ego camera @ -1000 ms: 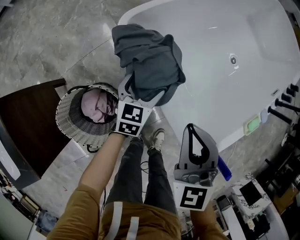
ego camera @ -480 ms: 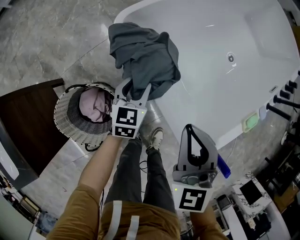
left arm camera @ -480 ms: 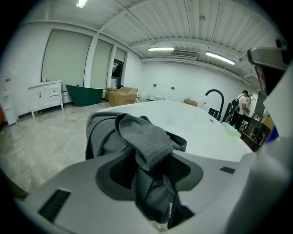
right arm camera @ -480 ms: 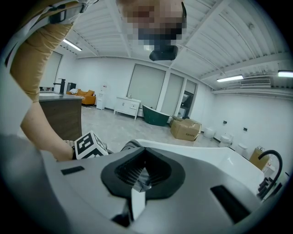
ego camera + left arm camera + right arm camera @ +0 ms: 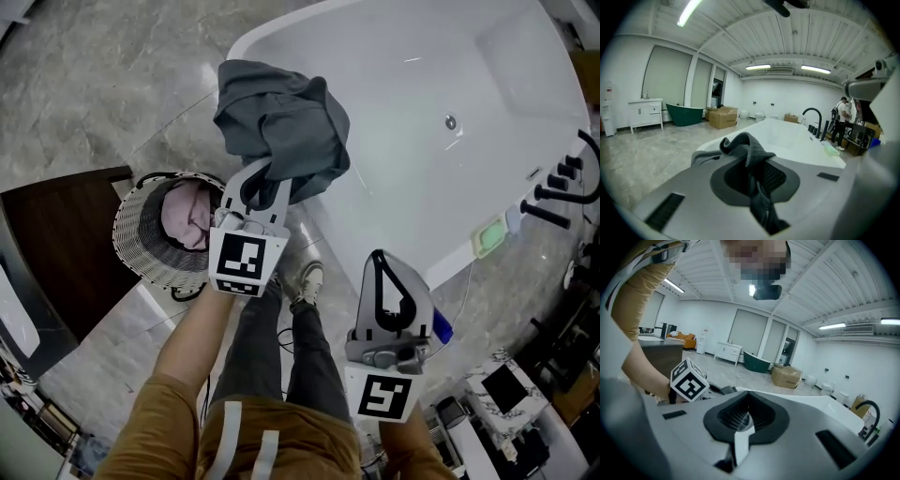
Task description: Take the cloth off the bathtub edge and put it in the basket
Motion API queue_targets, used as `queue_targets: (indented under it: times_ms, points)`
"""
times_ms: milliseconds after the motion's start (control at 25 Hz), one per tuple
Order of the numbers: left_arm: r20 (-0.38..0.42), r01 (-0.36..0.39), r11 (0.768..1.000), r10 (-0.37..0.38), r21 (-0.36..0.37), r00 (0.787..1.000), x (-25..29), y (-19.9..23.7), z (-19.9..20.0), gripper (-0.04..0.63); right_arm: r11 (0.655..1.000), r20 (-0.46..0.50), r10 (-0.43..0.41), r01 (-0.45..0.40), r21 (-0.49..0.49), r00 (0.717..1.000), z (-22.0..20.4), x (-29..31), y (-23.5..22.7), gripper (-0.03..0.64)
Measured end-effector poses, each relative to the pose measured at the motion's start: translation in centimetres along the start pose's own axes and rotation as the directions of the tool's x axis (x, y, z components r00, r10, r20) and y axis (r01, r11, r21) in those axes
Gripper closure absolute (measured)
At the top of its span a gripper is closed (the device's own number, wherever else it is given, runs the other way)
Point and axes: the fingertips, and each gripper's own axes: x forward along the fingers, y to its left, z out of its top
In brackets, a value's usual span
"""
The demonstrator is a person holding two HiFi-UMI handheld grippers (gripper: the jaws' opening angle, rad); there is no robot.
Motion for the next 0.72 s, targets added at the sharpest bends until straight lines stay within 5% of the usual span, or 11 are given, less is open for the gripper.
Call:
queue_targets:
  times_ms: [720]
  points:
    - [0.257, -0.092, 0.995, 0.1, -0.043, 0.961, -17.1, -2.8, 21.8, 0.56, 0.998, 0.128, -0.068, 0.068, 0.002, 0.989, 10.6, -12.5, -4.3, 0.612]
